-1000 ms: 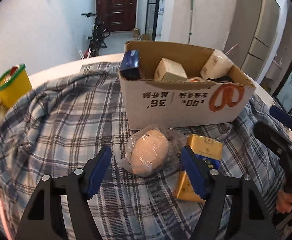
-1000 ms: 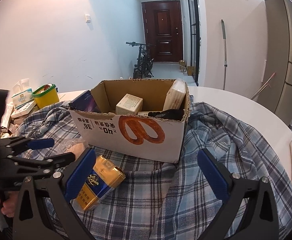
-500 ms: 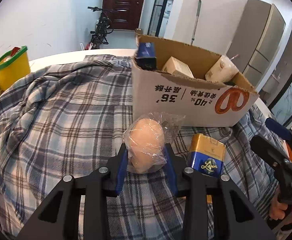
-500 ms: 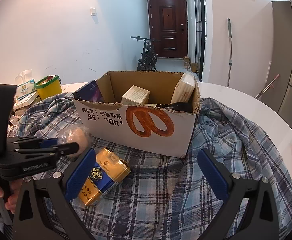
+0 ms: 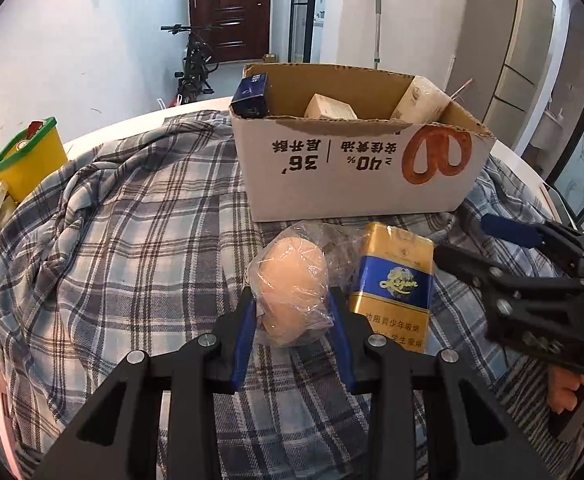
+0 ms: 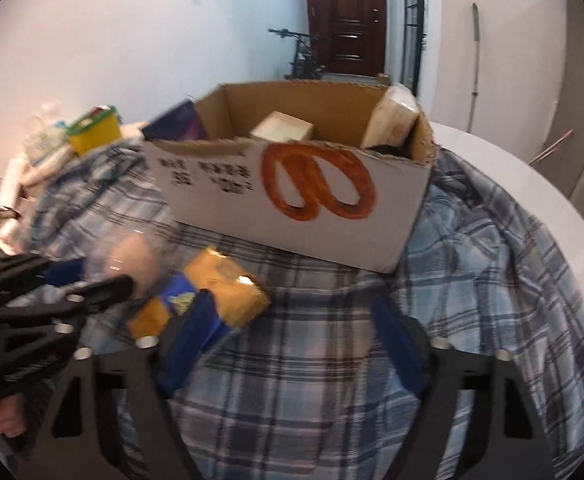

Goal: Organize objects
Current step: 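Lower the left gripper onto the plastic-bagged round bun and grasp it, then grasp the yellow-and-blue cigarette pack with the right gripper while the left gripper holds the bun, then lift the bun and cigarette pack up high with both grippers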

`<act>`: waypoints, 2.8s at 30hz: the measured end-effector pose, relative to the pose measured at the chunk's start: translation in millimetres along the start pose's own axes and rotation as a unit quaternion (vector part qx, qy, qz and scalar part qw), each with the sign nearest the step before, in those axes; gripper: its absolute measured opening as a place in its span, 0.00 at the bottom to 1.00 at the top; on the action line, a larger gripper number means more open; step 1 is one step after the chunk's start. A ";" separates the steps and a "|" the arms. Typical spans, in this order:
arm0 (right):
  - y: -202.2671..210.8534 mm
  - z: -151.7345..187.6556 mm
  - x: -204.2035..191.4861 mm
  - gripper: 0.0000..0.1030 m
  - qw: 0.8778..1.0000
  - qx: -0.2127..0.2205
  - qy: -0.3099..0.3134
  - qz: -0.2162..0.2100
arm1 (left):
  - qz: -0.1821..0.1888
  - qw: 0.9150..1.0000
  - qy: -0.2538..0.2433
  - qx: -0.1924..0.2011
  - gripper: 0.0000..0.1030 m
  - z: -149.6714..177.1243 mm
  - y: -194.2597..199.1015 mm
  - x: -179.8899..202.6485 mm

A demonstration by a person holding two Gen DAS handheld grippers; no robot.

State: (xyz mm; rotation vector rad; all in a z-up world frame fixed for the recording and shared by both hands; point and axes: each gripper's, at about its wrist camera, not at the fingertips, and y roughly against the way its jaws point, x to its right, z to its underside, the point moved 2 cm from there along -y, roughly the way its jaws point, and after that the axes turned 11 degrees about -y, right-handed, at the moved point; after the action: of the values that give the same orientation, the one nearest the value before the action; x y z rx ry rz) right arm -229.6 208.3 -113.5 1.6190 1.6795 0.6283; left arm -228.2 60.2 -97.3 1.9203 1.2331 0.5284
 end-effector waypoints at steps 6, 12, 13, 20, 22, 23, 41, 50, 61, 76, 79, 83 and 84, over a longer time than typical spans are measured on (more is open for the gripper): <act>-20.3 6.4 0.0 0.35 0.999 -0.051 -0.003 -0.010 | 0.031 0.999 -0.017 -0.010 0.36 1.5 -4.5 12.2; -6.8 -4.7 18.0 0.35 0.998 -0.018 -0.055 -0.031 | 0.045 0.999 -0.014 0.012 0.36 0.0 4.2 14.5; -4.7 -7.0 21.5 0.37 0.997 -0.010 -0.064 -0.030 | 0.040 0.999 -0.007 0.018 0.36 -0.5 6.4 12.5; 12.2 -5.4 5.5 0.59 0.998 0.024 -0.032 -0.040 | -0.011 0.991 0.070 0.110 0.36 -3.0 40.8 -20.3; 12.1 -2.2 -5.2 0.61 0.999 0.022 -0.006 -0.040 | -0.030 0.989 0.078 0.123 0.36 -3.0 46.3 -25.0; 11.3 0.1 -10.5 0.62 0.999 0.018 0.006 -0.041 | -0.035 0.988 0.077 0.127 0.36 -3.2 48.0 -24.7; -16.4 21.6 -28.0 0.67 0.997 -0.054 0.053 -0.034 | -0.045 0.992 0.059 0.099 0.36 -2.3 34.4 -21.4; 10.4 15.7 -24.8 0.50 0.998 0.019 0.056 -0.036 | -0.047 0.991 0.056 0.115 0.36 -1.9 39.8 -18.0; 46.7 0.8 -6.6 0.50 0.992 0.114 0.028 -0.049 | -0.057 0.974 0.031 0.217 0.36 -2.9 77.6 -7.3; 49.1 -3.0 -12.1 0.50 0.990 0.135 0.022 -0.035 | -0.054 0.968 0.032 0.244 0.36 -2.7 84.2 -8.2; 52.6 -4.3 -10.4 0.50 0.988 0.149 0.020 -0.028 | -0.053 0.967 0.027 0.248 0.36 -2.9 85.1 -6.4; 57.8 -4.4 -12.4 0.50 0.985 0.172 0.031 -0.010 | -0.054 0.969 0.022 0.241 0.36 -3.2 82.3 -5.1; 57.8 -4.8 -12.2 0.50 0.985 0.171 0.029 -0.012 | -0.049 0.971 0.026 0.232 0.36 -3.0 79.6 -5.7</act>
State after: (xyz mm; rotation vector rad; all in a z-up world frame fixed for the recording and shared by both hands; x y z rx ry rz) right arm -196.7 202.5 -64.6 1.8269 1.9287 0.3920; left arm -187.4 38.3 -32.3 2.2211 1.5829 0.2496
